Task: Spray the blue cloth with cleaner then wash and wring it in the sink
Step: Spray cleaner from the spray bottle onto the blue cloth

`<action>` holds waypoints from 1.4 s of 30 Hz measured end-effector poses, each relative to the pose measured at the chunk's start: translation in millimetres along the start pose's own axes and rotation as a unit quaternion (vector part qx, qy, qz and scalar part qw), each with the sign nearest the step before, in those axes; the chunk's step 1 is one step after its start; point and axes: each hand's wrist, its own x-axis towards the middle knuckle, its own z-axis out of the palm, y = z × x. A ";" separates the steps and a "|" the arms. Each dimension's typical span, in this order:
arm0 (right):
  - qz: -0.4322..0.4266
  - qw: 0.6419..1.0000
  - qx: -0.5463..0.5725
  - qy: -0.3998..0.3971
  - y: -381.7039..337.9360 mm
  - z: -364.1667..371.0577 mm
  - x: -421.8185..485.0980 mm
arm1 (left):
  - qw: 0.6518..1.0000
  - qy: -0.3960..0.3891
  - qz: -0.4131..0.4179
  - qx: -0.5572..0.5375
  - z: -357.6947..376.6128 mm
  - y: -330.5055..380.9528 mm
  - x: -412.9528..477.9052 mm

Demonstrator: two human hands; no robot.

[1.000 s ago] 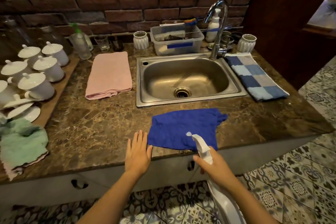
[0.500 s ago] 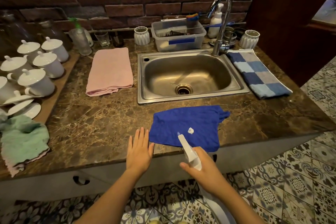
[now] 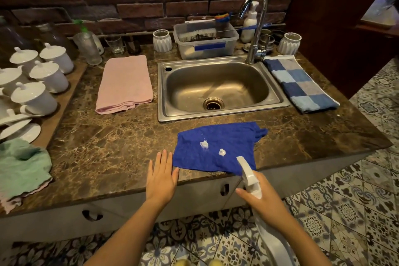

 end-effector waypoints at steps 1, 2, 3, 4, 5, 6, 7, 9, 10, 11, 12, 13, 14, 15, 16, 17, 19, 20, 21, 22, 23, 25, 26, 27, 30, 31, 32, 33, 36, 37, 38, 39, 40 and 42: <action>0.002 1.000 -0.002 0.009 1.9 -5.1 -1.6 | 1.000 -0.001 0.000 0.002 0.0 0.0 0.2; 0.004 1.000 -0.009 0.020 4.2 -9.2 -2.4 | 1.000 -0.002 -0.001 0.003 -0.5 0.4 0.4; 0.008 0.999 -0.017 0.033 6.7 -12.5 -3.0 | 1.000 -0.003 -0.002 0.006 -0.8 1.1 0.6; 0.014 0.999 -0.023 0.045 9.4 -14.9 -3.1 | 1.000 -0.003 -0.003 0.009 -1.5 1.6 0.7; 0.021 0.998 -0.029 0.057 12.9 -16.9 -3.0 | 1.000 -0.004 -0.004 0.010 -1.8 2.1 0.7; 0.027 0.997 -0.034 0.066 16.2 -18.7 -2.9 | 1.000 -0.005 -0.005 0.010 -2.1 2.4 0.5; 0.031 0.996 -0.035 0.071 18.9 -20.2 -3.2 | 1.000 -0.005 -0.006 0.010 -2.3 2.4 0.3; 0.034 0.996 -0.024 0.076 20.7 -22.7 -4.2 | 1.000 -0.005 -0.004 0.011 -2.2 2.0 0.5; 0.032 0.997 -0.019 0.074 21.1 -23.9 -4.8 | 1.000 -0.005 -0.004 0.011 -2.2 1.8 0.6; 0.031 0.997 -0.015 0.066 20.6 -24.8 -5.7 | 1.000 -0.006 -0.004 0.010 -2.1 2.0 0.8; 0.032 0.998 -0.011 0.052 19.8 -25.5 -6.9 | 1.000 -0.005 -0.004 0.009 -2.1 2.2 0.8; 0.033 0.999 -0.003 0.038 18.4 -25.6 -8.1 | 1.000 -0.005 -0.004 0.010 -2.1 2.6 0.8; 0.033 0.999 0.003 0.026 17.7 -25.7 -8.7 | 1.000 -0.004 -0.003 0.009 -2.3 2.8 0.6; 0.033 0.999 0.007 0.018 16.8 -25.7 -8.6 | 1.000 -0.002 -0.003 0.007 -2.1 2.9 0.6; 0.030 0.999 0.011 0.013 15.0 -25.5 -8.4 | 1.000 -0.001 -0.003 0.005 -2.0 2.7 0.6; 0.021 1.000 0.017 0.011 13.5 -25.9 -7.7 | 1.000 -0.002 -0.004 0.004 -2.2 2.6 0.7; 0.007 1.000 0.020 0.019 9.0 -27.4 -6.0 | 1.000 -0.005 -0.004 0.003 -2.3 2.2 0.9; 0.005 0.999 0.016 0.033 7.0 -29.8 -4.3 | 1.000 -0.007 -0.004 0.004 -2.4 1.9 1.2; 0.008 0.998 0.016 0.053 4.8 -33.4 -2.3 | 1.000 -0.009 -0.004 0.005 -2.5 1.8 1.3; 0.018 0.997 0.023 0.074 2.9 -39.1 -0.1 | 1.000 -0.010 -0.004 0.004 -2.5 1.6 1.3; 0.023 0.995 0.032 0.090 -0.1 -46.3 2.8 | 1.000 -0.009 -0.004 0.003 -2.4 1.5 1.4; 0.018 0.992 0.039 0.122 -7.6 -63.9 10.6 | 1.000 -0.007 -0.003 0.001 -2.7 1.7 1.2; 0.010 0.989 0.035 0.141 -13.1 -73.9 15.2 | 1.000 -0.007 -0.003 0.001 -2.7 1.7 1.0; -0.002 0.986 0.025 0.163 -17.5 -83.8 20.9 | 1.000 -0.007 -0.003 0.001 -2.8 1.9 0.9; -0.034 0.976 0.018 0.214 -28.4 -110.0 39.3 | 1.000 -0.008 -0.007 0.000 -4.5 3.3 0.9; -0.046 0.973 0.027 0.224 -32.1 -117.2 44.6 | 1.000 -0.012 -0.011 -0.002 -5.6 4.6 1.1; -0.055 0.971 0.038 0.232 -34.5 -123.7 50.5 | 1.000 -0.016 -0.017 -0.004 -7.2 6.3 1.6; -0.063 0.968 0.052 0.238 -35.9 -129.6 56.7 | 0.999 -0.023 -0.023 -0.006 -8.1 8.1 2.5; -0.081 0.959 0.080 0.259 -37.0 -143.7 75.9 | 0.998 -0.031 -0.044 -0.029 -12.0 16.3 6.0; -0.084 0.957 0.083 0.263 -37.4 -146.6 82.1 | 0.997 -0.029 -0.052 -0.041 -14.1 20.1 7.5; -0.086 0.956 0.087 0.267 -37.9 -149.0 88.4 | 0.996 -0.024 -0.061 -0.053 -16.6 24.0 9.3; -0.090 0.955 0.089 0.269 -38.2 -150.5 94.9 | 0.996 -0.018 -0.067 -0.063 -17.6 27.3 11.8; -0.093 0.954 0.086 0.272 -38.3 -152.2 101.1 | 0.995 -0.013 -0.073 -0.069 -19.7 31.3 14.4; -0.103 0.954 0.075 0.271 -39.8 -153.5 112.4 | 0.993 -0.009 -0.092 -0.075 -22.5 38.4 20.5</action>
